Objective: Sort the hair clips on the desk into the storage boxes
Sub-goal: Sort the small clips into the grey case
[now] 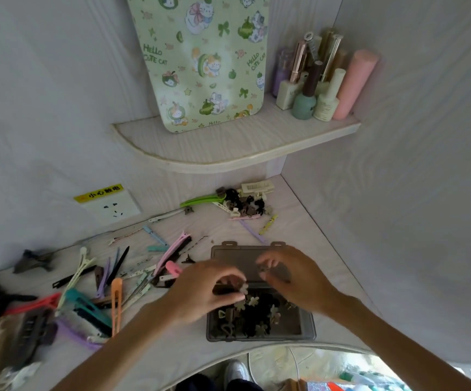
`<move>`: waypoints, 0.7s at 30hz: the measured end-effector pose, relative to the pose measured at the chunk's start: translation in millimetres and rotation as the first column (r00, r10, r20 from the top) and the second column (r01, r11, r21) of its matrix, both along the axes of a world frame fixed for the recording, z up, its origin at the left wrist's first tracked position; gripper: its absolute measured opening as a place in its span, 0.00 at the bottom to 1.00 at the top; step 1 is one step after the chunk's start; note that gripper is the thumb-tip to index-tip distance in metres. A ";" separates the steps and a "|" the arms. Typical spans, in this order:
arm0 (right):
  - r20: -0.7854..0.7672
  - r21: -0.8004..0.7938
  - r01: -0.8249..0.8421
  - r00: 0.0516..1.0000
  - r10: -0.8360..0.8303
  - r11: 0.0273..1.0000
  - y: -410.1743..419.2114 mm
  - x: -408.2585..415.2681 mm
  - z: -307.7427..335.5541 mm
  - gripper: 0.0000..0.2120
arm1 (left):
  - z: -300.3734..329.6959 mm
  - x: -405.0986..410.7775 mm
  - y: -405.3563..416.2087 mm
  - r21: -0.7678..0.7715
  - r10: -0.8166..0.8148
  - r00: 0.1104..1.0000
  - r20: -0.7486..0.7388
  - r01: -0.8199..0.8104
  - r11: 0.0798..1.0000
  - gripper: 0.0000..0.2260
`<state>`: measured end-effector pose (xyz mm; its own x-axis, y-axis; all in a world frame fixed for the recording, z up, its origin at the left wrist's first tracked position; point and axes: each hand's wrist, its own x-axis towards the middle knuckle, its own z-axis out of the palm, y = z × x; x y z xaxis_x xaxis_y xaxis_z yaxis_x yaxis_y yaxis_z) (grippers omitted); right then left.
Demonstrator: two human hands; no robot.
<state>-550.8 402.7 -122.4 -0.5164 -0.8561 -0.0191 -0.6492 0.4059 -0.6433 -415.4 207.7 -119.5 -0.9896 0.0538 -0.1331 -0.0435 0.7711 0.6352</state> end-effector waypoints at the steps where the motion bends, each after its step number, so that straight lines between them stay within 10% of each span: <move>1: -0.108 0.026 -0.063 0.992 0.066 0.998 4.7 9.3 -2.4 0.09 | -7.4 9.6 3.1 -0.069 0.000 0.999 -0.034 -0.003 0.998 0.15; 7: -0.387 0.104 -0.247 0.883 0.268 0.964 14.2 16.0 -14.8 0.10 | -29.5 16.5 17.0 -0.254 -0.018 0.970 -0.241 -0.045 0.966 0.15; 21: -0.211 0.161 0.032 0.978 0.002 0.986 20.7 -53.8 15.5 0.07 | -23.5 -51.5 12.7 -0.269 -0.007 0.885 -0.465 -0.133 0.954 0.17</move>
